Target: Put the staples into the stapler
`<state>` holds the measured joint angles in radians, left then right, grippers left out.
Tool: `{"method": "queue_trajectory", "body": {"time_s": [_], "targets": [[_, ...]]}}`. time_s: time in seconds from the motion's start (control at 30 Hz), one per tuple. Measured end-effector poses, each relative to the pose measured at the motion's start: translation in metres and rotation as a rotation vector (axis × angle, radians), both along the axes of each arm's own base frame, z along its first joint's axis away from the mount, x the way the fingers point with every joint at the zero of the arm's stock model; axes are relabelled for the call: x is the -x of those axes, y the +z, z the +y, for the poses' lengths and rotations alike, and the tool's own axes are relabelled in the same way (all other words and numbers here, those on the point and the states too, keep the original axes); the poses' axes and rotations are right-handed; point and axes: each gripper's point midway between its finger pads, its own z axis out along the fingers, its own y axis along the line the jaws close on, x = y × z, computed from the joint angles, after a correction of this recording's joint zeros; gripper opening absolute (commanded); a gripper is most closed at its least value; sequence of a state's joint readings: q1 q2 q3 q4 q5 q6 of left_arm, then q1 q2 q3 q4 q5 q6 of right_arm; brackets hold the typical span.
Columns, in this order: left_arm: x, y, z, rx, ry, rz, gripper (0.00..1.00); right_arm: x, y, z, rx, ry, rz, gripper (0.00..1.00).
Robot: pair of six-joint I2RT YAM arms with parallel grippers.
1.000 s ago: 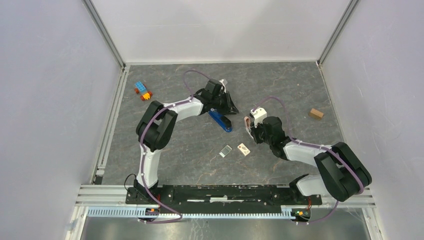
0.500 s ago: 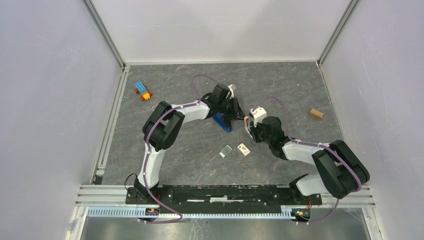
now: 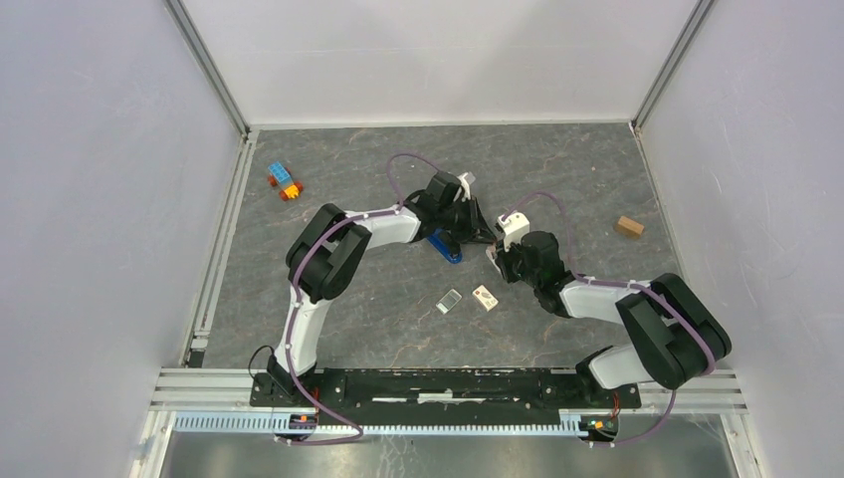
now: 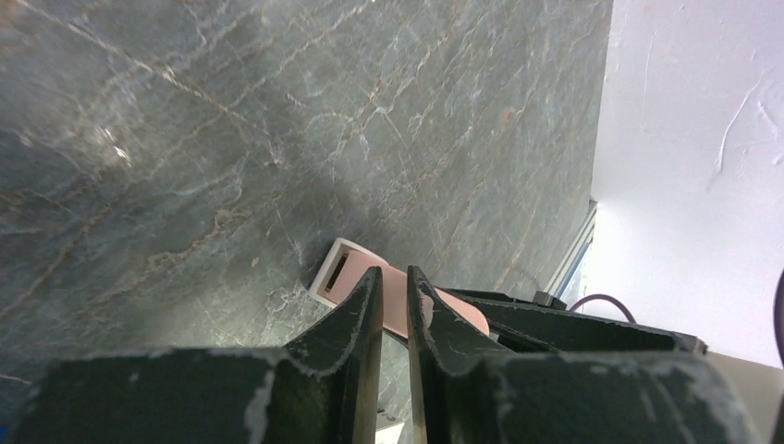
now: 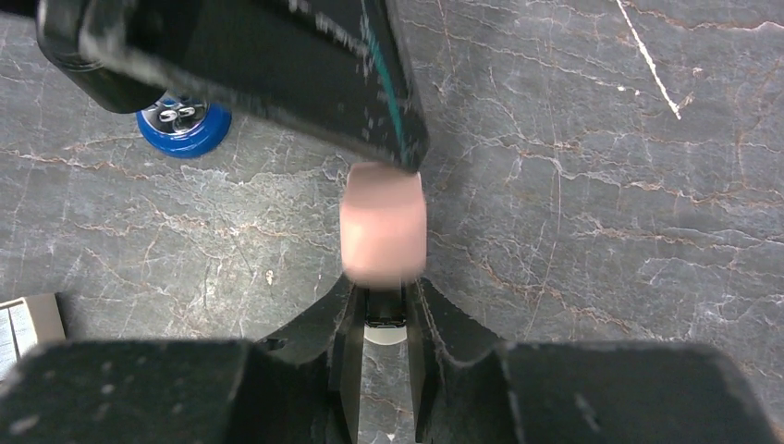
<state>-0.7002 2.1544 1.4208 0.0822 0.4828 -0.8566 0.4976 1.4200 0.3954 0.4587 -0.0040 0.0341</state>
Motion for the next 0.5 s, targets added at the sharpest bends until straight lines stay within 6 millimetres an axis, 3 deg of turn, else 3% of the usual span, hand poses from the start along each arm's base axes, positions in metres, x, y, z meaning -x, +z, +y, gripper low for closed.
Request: {"method": "queue_trajectory", "body": {"time_s": [0.3, 0.5], "targets": [[0.007, -0.004, -0.003, -0.002, -0.007, -0.001, 0.23, 0.000, 0.002, 0.000, -0.001, -0.009, -0.008, 0.41], [0.012, -0.005, -0.003, -0.015, -0.011, 0.007, 0.23, 0.005, 0.017, -0.007, 0.005, -0.024, -0.018, 0.50]]}}
